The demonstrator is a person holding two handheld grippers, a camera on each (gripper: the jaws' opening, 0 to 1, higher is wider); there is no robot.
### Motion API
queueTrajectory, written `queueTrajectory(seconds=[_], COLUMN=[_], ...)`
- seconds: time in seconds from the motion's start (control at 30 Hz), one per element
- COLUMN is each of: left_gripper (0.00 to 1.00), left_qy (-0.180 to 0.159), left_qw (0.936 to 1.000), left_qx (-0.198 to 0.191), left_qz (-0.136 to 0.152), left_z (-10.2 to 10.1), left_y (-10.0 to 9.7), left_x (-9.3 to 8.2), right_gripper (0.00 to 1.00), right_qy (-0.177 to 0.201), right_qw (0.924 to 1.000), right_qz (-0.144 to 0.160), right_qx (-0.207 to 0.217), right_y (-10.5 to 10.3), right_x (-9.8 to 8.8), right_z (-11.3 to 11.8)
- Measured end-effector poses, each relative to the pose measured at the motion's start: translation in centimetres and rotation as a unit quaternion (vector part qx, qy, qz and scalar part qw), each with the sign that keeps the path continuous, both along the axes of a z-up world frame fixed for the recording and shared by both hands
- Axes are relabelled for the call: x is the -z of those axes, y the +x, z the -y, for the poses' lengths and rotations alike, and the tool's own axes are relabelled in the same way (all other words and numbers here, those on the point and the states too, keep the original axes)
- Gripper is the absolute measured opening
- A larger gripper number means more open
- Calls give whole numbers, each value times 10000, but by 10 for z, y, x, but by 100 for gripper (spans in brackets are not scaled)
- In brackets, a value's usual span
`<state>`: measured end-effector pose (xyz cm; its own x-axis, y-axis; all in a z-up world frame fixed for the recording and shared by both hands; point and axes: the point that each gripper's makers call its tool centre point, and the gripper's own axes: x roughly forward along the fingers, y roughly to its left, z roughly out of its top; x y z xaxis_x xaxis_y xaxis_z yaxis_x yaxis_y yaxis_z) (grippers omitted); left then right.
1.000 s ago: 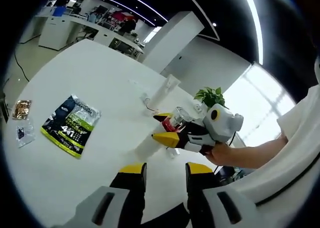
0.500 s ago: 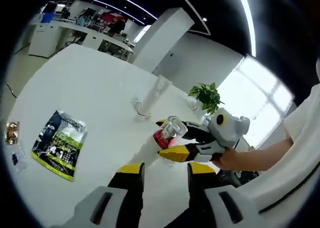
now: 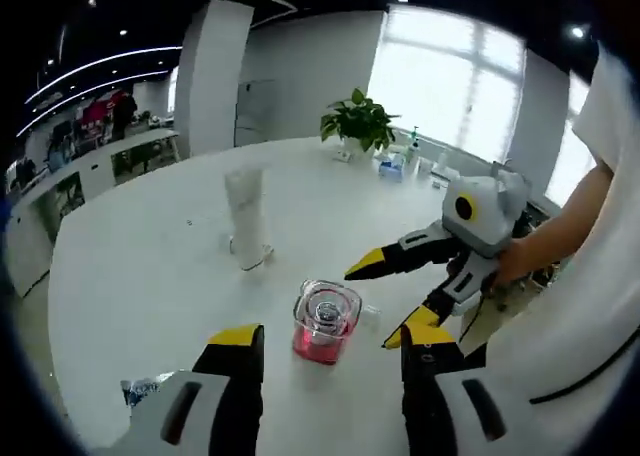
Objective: Arrange the skincare products in the storage area until every visible bottle or jar stands upright without overlapping.
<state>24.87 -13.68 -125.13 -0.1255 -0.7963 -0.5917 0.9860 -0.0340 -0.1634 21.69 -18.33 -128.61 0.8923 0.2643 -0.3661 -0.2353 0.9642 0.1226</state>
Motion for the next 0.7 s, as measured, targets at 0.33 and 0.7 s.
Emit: queueTrajectory(seconds=[0.33,0.7], left_gripper=[40,29], left_qy=[1159,1415], left_qw=[9854,9762], left_qx=[875,1271], left_qz=[886,1040], left_z=[8,16], left_y=[2,5], left_x=[21,21], right_gripper=[53,52], right_qy=[118,149], right_qw=[9986,9956], right_qz=[8,-87], right_qx=[523,923], right_y=[-21,-40], right_x=[-1,3], right_z=[15,30])
